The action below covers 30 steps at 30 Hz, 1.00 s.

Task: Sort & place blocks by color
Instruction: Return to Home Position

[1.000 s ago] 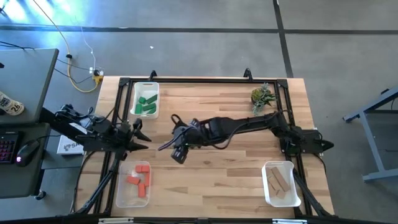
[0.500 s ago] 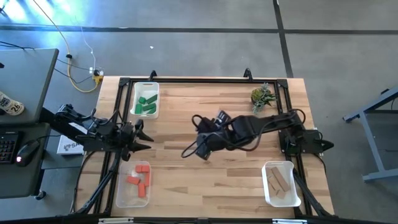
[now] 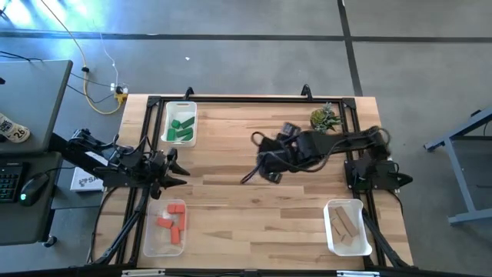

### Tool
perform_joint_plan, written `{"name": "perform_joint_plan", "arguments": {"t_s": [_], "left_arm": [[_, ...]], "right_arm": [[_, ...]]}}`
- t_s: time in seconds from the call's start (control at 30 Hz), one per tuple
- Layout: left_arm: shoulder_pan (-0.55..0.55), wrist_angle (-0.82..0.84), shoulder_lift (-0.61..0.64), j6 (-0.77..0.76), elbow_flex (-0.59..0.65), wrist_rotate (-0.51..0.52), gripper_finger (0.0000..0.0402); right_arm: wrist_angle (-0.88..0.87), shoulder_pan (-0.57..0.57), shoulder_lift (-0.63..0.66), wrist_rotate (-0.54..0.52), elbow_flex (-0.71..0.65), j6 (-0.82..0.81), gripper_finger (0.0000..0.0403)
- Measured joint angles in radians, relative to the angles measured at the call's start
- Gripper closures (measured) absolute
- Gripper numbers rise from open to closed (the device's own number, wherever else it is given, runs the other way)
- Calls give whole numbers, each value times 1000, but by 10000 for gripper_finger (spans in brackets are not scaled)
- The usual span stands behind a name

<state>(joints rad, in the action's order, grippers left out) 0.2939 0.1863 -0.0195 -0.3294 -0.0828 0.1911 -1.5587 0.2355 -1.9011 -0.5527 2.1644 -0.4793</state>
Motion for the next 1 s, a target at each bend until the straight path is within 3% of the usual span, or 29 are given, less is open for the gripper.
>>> {"name": "perform_joint_plan", "arguments": {"t_s": [0.1,0.2,0.53,0.8,1.0], "left_arm": [[0,4,0,0,0,-3,257],[0,4,0,0,0,-2,257],[0,4,0,0,0,-4,257],[0,4,0,0,0,-4,257],[0,4,0,0,0,-4,257]], "right_arm": [[7,-2,125,0,-174,-41,214],[121,14,291,3,-392,-89,214],[721,47,842,55,-1091,-90,214],[1059,47,1165,55,-1514,-47,214],[1405,46,1327,59,-1771,81,214]]}}
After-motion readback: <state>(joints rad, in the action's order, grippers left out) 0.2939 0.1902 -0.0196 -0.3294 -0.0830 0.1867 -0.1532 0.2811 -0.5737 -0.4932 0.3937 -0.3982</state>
